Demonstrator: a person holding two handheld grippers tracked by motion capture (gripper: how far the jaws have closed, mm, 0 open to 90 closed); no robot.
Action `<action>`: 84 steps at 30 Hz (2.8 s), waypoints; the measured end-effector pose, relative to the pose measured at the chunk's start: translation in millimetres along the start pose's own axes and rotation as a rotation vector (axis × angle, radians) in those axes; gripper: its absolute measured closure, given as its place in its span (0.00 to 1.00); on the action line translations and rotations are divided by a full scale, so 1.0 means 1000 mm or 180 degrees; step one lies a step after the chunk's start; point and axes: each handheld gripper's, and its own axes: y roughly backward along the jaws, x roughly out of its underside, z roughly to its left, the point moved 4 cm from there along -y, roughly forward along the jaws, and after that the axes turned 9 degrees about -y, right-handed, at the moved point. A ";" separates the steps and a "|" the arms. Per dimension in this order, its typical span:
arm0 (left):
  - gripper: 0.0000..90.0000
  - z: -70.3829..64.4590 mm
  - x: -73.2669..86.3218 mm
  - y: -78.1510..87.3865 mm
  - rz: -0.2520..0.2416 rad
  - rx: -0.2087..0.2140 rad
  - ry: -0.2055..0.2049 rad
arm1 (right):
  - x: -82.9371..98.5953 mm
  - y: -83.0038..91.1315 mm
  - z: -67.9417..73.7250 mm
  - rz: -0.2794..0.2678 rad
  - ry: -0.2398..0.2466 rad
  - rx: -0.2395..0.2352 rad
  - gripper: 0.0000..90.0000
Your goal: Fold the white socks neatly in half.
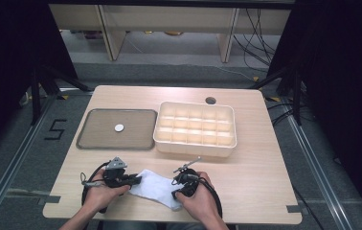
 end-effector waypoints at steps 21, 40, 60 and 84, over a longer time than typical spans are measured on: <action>0.91 -0.009 -0.034 0.034 -0.0455 0.0628 0.0479 | -0.001 -0.007 -0.008 0.0015 0.0016 -0.0043 1.00; 0.91 -0.020 -0.042 0.039 -0.0492 0.0764 0.0468 | -0.014 0.005 0.006 -0.0139 -0.0016 -0.0139 1.00; 0.91 -0.045 -0.054 0.044 -0.0538 0.1013 0.0361 | -0.018 -0.026 0.017 -0.0024 -0.0010 -0.0246 1.00; 0.91 -0.045 -0.057 0.034 -0.0516 0.0971 0.0350 | -0.004 0.048 -0.054 -0.0495 -0.0447 0.0240 1.00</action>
